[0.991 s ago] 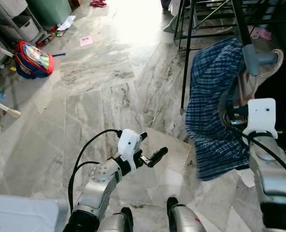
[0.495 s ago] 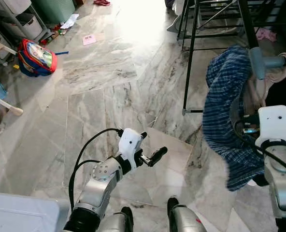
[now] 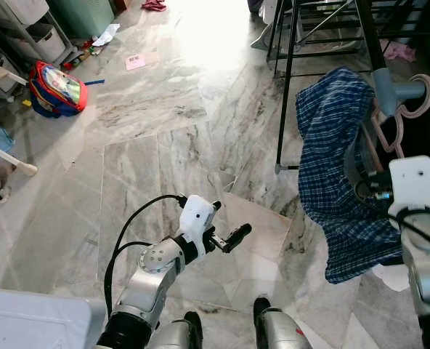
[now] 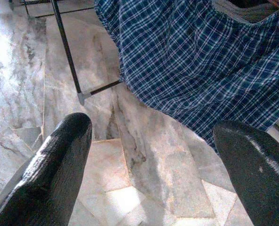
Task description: Hang hanger
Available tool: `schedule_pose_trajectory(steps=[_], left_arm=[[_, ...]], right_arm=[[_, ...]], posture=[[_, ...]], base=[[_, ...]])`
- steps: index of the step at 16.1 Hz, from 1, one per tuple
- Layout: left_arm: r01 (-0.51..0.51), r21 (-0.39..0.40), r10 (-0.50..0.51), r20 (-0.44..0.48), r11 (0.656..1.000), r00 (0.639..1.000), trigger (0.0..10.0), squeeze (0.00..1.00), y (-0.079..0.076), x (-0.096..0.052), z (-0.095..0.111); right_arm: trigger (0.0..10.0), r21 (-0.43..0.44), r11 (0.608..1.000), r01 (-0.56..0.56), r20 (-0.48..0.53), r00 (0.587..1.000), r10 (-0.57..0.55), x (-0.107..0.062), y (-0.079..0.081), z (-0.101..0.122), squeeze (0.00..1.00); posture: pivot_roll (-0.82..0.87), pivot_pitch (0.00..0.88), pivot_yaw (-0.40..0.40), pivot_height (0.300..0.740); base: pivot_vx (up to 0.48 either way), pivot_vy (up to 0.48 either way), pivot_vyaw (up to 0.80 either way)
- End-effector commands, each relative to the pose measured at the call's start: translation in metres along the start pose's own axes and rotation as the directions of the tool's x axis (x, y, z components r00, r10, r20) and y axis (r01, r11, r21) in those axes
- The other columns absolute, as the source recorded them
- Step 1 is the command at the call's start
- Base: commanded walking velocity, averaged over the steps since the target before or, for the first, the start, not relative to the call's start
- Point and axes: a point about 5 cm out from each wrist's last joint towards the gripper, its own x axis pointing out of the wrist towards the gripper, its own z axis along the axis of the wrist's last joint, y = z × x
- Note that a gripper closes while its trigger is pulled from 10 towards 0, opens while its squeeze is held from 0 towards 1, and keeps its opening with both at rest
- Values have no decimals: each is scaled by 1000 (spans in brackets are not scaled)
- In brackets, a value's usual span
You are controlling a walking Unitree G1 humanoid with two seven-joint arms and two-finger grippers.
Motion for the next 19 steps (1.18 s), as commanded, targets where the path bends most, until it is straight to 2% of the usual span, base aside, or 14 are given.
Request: schedule_pose_trajectory(steps=[1,3,6,7,8,19], left_arm=[[-3,-8,3,-39,1000,999,10000,0,0,-3,-9],[-2,-9,2,-43,1000,999,10000,0,0,-3,-10],[-1,-9,1,-50,1000,999,10000,0,-1,-2,-11],[-2,-9,2,-51,1000,999,10000,0,-1,-3,-12],[-4,-8,4,-53,1000,999,10000,0,-1,-3,-12],[-2,-1,2,-65,1000,998,10000,0,-2,-3,-14]], right_arm=[[10000,-17,1000,3,-18,1000,-4,2,-2,-5,0],[10000,-27,999,23,-8,1000,-24,12,-7,0,0],[10000,-26,1000,14,1,1000,-14,22,-6,5,0],[4039,-25,1000,9,8,1000,-9,24,-6,7,0],[0,-20,1000,4,18,1000,-4,26,-5,9,0],[0,-43,996,-72,48,996,74,31,-11,17,0]], posture=[[-97,304,128,740],[-97,302,126,740],[-91,300,123,740],[-90,301,120,740],[-89,301,119,740],[-96,299,113,740]], base=[[0,0,0],[0,0,0],[0,0,0],[0,0,0],[0,0,0],[0,0,0]])
